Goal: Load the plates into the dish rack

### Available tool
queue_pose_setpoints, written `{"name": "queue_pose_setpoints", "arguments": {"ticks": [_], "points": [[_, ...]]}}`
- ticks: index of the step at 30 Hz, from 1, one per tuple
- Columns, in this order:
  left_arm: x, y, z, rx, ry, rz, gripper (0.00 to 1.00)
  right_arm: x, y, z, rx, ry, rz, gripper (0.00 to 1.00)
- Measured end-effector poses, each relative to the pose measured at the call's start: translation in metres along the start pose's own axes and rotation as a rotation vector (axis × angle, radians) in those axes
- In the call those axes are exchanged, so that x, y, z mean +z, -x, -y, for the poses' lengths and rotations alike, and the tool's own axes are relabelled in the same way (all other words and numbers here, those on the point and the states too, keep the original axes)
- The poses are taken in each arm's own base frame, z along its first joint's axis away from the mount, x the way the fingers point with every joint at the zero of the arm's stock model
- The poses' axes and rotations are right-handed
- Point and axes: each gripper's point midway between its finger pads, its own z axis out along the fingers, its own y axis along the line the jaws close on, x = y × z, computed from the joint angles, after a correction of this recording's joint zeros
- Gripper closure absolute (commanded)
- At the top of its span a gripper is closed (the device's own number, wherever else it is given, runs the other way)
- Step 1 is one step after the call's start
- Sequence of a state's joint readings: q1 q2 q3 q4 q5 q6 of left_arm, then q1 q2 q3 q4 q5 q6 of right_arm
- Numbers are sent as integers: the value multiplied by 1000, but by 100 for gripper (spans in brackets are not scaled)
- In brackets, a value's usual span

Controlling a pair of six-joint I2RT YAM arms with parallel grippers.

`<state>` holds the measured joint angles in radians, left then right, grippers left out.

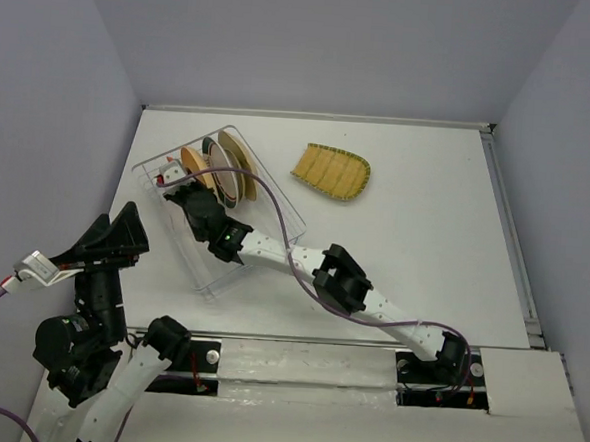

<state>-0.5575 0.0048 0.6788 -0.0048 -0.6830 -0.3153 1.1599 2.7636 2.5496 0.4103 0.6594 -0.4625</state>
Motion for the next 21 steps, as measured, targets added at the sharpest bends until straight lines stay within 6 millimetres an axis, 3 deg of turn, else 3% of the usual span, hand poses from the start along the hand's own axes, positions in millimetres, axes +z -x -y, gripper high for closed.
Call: {"name": "queue_pose_setpoints", "arguments": {"ticks": [4,10,15,18,21], "points": [[0,-1,0,-1,-1,-2,1,-3,-13,-8,-8,20,-23,39],[0,-2,-1,2,1,-5,1,-17,-19,-27,-14,46,-30,37],[0,-2,-1,3,1,-5,1,-28,-27,-26,-8,84,-101,37],[0,-3,-1,3,0,-5,1,-42,0,-7,55,107,-139,33],[0,-3,-1,3,0,-6,1,-61,53,41,153,95,-138,24]]}}
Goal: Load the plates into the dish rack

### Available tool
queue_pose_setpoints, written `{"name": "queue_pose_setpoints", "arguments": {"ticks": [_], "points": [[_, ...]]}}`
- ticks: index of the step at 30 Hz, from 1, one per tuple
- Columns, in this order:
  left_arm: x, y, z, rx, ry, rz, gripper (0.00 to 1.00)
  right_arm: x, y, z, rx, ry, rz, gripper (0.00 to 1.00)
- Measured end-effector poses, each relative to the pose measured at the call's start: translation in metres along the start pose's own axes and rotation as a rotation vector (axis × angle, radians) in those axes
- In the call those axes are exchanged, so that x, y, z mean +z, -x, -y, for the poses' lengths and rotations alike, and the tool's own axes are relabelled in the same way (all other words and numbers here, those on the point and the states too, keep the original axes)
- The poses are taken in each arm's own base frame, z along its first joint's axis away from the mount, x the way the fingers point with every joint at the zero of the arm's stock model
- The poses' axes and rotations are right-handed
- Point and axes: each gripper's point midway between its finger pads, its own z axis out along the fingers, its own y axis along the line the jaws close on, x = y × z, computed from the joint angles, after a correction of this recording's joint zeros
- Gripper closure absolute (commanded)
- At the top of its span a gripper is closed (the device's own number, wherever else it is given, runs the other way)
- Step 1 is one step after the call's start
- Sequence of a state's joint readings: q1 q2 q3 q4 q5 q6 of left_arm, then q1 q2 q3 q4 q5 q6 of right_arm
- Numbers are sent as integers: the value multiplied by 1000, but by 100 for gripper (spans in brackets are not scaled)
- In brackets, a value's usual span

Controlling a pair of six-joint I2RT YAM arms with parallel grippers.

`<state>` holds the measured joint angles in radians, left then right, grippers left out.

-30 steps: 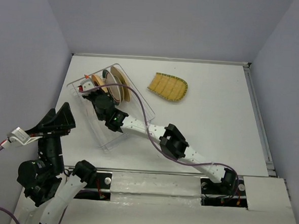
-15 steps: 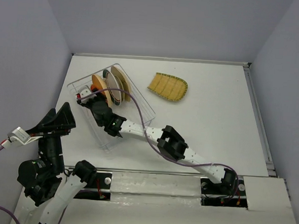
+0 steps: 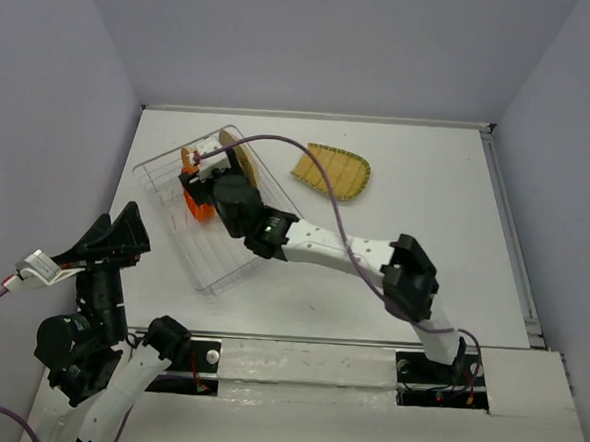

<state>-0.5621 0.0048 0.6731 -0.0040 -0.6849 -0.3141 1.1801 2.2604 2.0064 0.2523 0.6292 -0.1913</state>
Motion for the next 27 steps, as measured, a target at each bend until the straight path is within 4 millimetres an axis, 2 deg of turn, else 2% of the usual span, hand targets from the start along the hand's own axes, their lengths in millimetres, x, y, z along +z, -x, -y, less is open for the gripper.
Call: {"name": "queue_pose_setpoints", "arguments": {"ticks": [3,4,5,6,8,10,12,13,14,16,17,21,23,26,27], "points": [[0,-1,0,2,-2,-4,1,-41,41,43,104,-19,14,21],[0,-2,0,3,-2,-6,1,-58,56,64,152,-29,23,21],[0,-2,0,5,-3,-9,1,-78,58,84,198,-39,8,21],[-1,-3,0,7,-6,-13,1,-89,58,97,238,-47,0,21],[-1,-4,2,7,-13,-17,1,-110,38,128,321,-59,-59,19],[-1,-7,2,7,-19,-24,1,-125,-1,155,372,-81,-158,14],[-1,-10,2,11,-22,-32,1,-144,-61,182,411,-146,-299,8],[-1,-11,2,12,-23,-35,1,-151,-81,188,417,-164,-351,6],[-1,-12,2,14,-26,-40,1,-164,-109,190,431,-181,-431,5],[-1,-14,3,16,-31,-45,1,-175,-131,186,449,-183,-501,2],[0,-14,4,18,-32,-47,1,-180,-139,179,467,-167,-534,2],[3,-24,6,39,-31,-74,1,-178,-142,159,550,-127,-553,4],[5,-29,7,50,-31,-89,1,-173,-145,152,588,-115,-554,10],[6,-34,8,62,-34,-106,1,-163,-160,144,621,-114,-578,21],[6,-34,8,62,-36,-107,1,-162,-166,143,621,-117,-591,35]]}}
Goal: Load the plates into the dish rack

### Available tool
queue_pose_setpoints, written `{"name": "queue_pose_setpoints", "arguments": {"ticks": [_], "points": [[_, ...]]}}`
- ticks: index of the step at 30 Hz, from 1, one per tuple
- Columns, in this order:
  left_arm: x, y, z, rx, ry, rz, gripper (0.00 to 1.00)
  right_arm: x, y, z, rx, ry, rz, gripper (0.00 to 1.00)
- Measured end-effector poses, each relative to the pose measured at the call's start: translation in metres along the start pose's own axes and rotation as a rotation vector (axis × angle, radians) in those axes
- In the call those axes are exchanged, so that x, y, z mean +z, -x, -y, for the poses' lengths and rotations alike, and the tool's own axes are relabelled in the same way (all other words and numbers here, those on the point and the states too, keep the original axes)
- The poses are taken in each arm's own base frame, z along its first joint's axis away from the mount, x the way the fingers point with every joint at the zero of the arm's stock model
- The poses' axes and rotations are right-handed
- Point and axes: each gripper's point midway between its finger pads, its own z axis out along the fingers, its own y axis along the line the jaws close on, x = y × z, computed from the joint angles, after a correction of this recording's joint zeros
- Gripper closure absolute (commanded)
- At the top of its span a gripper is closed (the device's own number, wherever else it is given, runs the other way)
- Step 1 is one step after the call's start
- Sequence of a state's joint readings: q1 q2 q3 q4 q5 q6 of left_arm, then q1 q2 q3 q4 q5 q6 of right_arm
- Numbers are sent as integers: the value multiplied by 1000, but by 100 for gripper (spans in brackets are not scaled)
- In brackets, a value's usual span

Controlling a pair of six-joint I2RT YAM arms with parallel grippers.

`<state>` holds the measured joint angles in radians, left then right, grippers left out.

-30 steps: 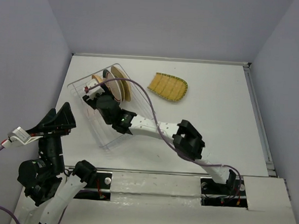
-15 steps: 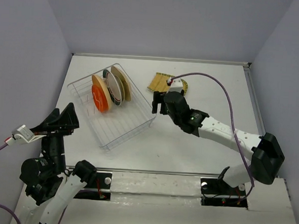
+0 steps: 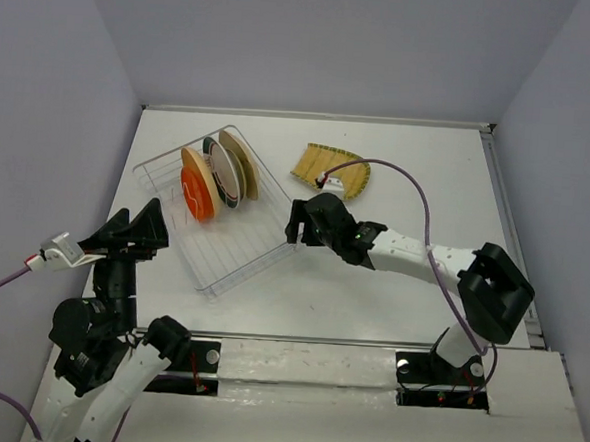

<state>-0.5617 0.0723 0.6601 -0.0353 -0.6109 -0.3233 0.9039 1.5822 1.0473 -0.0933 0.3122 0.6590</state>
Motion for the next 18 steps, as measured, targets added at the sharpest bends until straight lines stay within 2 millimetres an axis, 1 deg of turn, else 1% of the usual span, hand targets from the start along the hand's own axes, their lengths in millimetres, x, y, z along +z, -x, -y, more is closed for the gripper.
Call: {"name": "queue_pose_setpoints", "arguments": {"ticks": [3,4,6,8,13,15,18], "points": [[0,0,0,0,-2,-1,1,16,-10,9,22,-18,-33,49],[0,0,1,0,-3,-1,1,21,-6,13,37,-22,-28,65],[0,0,1,0,-5,-2,1,25,1,22,51,-36,-21,75],[0,0,1,0,-5,-2,1,29,12,30,69,-20,-13,80],[0,-1,2,0,-9,-4,1,33,28,54,7,-20,-10,81],[0,-1,1,0,-8,-3,1,32,33,63,-44,-13,-17,80],[0,-1,1,0,-8,-4,1,30,38,76,-116,-14,-25,77]]}}
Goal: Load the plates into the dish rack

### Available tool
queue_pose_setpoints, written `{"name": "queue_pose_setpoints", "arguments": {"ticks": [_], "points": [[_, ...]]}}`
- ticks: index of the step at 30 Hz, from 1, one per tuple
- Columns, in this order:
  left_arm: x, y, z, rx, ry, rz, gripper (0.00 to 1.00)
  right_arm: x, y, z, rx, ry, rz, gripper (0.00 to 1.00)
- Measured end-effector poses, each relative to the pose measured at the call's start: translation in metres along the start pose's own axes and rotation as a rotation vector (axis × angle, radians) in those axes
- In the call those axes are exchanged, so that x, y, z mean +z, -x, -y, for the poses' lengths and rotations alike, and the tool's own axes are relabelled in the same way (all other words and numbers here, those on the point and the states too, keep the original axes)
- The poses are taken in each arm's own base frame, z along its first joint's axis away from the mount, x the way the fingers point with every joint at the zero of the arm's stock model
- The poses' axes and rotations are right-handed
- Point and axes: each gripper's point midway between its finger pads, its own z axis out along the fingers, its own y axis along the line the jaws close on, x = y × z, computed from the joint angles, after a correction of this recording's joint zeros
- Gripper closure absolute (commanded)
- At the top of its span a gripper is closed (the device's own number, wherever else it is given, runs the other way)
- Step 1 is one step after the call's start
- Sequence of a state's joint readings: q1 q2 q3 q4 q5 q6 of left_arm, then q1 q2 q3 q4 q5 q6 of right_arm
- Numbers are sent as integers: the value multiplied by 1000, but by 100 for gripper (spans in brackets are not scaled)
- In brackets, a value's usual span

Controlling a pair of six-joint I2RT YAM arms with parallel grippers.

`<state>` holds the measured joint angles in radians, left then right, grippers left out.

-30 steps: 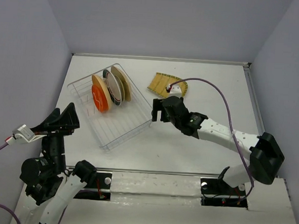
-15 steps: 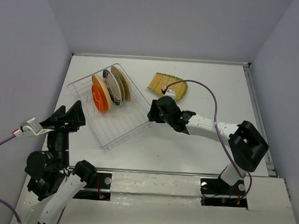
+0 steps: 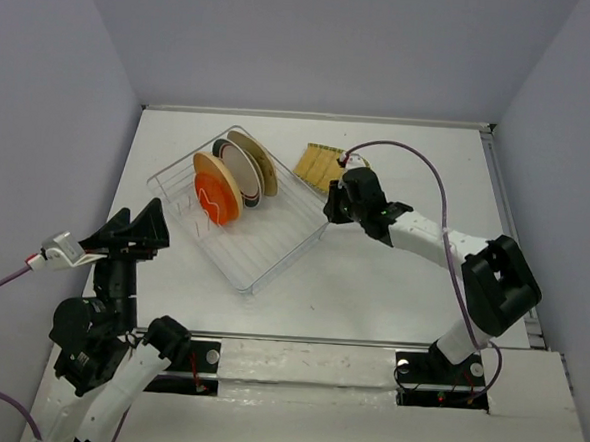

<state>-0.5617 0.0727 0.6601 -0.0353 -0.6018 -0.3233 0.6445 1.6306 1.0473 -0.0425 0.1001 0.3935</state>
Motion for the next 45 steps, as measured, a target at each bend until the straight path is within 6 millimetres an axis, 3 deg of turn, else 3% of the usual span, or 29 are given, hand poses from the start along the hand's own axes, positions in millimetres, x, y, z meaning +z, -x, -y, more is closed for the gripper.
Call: {"name": "queue_pose_setpoints", "arguments": {"ticks": [3,4,6,7,11,16,20,23,28,38,39,43,45], "points": [[1,-2,0,4,1,-5,1,-1,7,18,-84,-19,5,59],[2,-3,1,6,0,-9,1,-2,9,24,-103,-25,4,41],[2,-4,1,9,0,-13,1,-4,15,41,-111,-28,-1,23],[2,-5,1,11,0,-15,1,-6,18,49,-99,-35,-1,19],[3,-6,2,13,0,-20,1,-21,39,70,-28,14,25,15],[3,-6,2,13,-3,-21,1,-38,86,89,125,78,172,15],[3,-6,2,14,-3,-21,1,-28,93,112,303,40,215,17],[3,-6,2,14,-3,-21,1,-2,78,121,456,20,199,18],[3,-9,1,17,-2,-25,1,41,6,139,761,-43,95,21],[3,-14,2,20,-8,-37,1,93,36,123,1023,158,193,37],[3,-14,2,20,-8,-37,1,101,38,119,1036,181,192,42],[3,-14,2,20,-8,-37,1,116,38,115,1058,187,181,88],[3,-14,2,20,-8,-37,1,118,31,121,1064,145,171,93]]}}
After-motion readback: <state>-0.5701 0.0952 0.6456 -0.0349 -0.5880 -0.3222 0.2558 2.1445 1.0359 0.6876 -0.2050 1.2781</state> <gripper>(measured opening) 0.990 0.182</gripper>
